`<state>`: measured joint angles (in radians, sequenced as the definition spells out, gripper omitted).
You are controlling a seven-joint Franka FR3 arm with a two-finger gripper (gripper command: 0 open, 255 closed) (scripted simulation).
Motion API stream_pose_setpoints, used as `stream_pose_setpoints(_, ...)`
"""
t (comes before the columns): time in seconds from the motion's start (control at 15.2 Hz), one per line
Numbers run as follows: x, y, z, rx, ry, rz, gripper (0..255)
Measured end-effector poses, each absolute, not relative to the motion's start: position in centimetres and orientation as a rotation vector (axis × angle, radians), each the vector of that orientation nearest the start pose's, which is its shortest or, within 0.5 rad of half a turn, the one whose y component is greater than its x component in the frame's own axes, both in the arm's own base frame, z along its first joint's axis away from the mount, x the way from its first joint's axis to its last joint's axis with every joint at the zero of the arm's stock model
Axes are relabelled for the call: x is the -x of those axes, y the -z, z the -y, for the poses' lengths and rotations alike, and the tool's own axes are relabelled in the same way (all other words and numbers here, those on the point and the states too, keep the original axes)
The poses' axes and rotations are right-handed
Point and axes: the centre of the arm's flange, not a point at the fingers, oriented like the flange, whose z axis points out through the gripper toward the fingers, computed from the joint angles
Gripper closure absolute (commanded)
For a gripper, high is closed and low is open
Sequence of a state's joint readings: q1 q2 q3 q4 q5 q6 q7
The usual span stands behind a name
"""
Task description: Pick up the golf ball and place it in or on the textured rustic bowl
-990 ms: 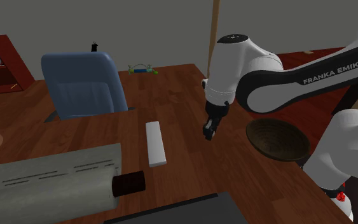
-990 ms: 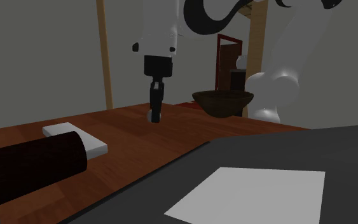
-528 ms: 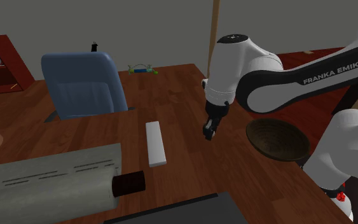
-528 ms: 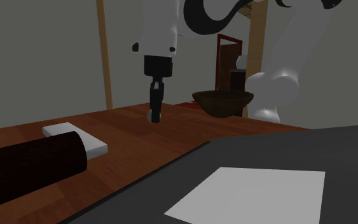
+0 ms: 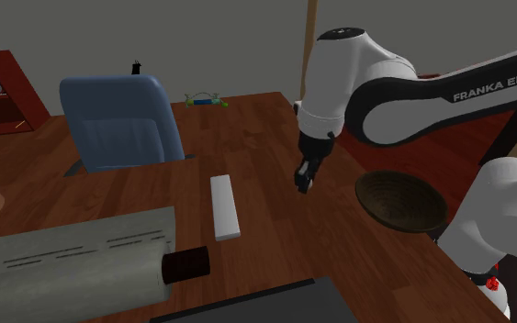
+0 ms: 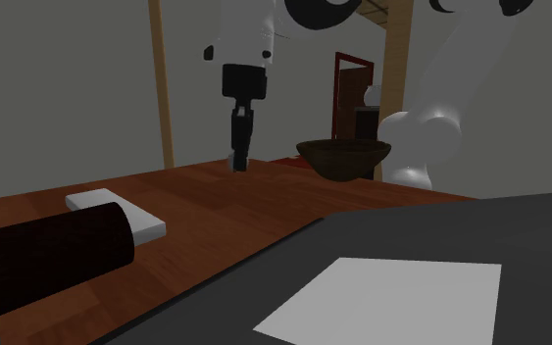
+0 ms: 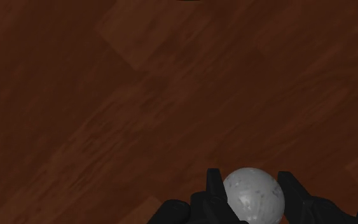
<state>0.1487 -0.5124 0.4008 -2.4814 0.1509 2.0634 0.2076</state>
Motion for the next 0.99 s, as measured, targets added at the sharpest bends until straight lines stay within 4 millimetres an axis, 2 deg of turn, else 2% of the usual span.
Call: stream_pose_setpoints(0.99, -34.2, -53.8, -22.6, 3.148, 0.129, 0.369, 255)
